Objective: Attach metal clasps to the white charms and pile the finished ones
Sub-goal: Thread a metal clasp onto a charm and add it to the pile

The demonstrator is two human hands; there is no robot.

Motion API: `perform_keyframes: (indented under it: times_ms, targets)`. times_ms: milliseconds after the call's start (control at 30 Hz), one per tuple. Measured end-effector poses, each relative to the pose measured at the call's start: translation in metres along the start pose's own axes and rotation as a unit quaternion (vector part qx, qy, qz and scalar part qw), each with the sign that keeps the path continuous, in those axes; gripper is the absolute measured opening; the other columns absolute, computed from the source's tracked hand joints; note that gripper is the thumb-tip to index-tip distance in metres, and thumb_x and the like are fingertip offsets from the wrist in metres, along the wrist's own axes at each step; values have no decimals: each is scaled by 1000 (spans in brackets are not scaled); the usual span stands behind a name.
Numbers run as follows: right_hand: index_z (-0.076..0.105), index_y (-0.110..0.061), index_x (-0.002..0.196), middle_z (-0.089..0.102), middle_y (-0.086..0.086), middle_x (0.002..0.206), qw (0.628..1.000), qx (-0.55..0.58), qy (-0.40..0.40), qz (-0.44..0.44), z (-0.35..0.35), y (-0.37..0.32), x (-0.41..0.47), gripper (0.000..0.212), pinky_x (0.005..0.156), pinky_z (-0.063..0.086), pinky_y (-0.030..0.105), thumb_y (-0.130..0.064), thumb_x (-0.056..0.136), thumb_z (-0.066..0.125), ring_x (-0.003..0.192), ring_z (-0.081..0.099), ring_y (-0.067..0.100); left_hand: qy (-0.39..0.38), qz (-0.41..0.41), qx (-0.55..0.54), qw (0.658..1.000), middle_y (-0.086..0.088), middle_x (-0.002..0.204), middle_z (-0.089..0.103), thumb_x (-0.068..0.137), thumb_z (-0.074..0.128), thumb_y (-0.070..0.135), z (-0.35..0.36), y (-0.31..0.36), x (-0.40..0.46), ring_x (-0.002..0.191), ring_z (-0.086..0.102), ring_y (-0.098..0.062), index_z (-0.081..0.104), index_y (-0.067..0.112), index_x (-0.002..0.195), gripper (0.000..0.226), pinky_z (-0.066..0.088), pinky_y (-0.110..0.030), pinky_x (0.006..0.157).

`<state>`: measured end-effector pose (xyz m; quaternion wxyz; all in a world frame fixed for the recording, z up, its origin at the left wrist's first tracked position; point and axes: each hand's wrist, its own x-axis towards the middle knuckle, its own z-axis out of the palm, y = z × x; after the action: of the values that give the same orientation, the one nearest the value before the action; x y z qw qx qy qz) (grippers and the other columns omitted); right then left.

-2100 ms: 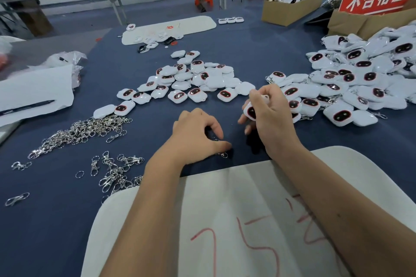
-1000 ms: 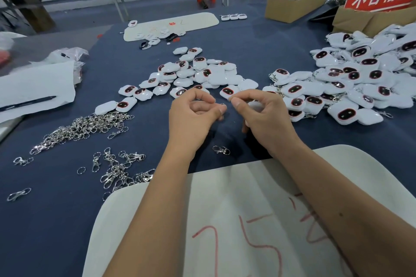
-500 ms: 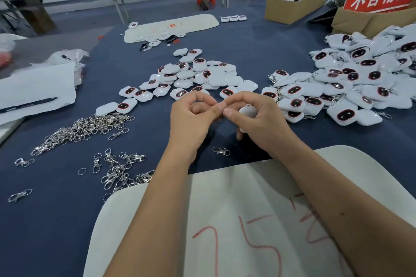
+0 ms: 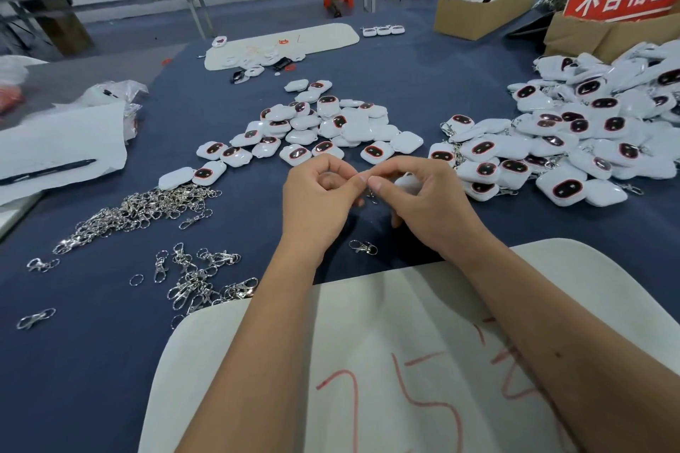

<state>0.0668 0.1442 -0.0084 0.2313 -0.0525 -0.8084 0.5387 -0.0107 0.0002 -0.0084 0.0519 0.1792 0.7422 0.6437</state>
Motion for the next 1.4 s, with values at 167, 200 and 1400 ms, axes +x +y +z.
perform_keyframes:
  times_ms: [167,200,1400]
  targets:
    - [77,-17,85,64,-9,56,1000,-17,-8,8,-1,1,0,11,50,45,20,-16,95,74,43,58,14,-21,-9,-48,999,-16,69,73,87,81,17,-2,2,1,58,63,-13,67,12,76,19,50,-21,56]
    - [76,-17,83,64,-8,53,1000,-18,-10,10,-1,2,0,12,49,45,19,-16,95,74,42,58,13,-23,-7,-42,999,-15,68,72,87,81,18,-2,2,0,58,63,-14,67,12,76,19,51,-22,57]
    - [73,-17,85,67,-9,68,995,95,28,9,-5,4,6,18,54,45,18,-7,99,68,48,55,15,-88,63,-42,993,9,76,70,99,61,4,4,8,-2,69,62,-8,73,15,94,17,54,-21,68]
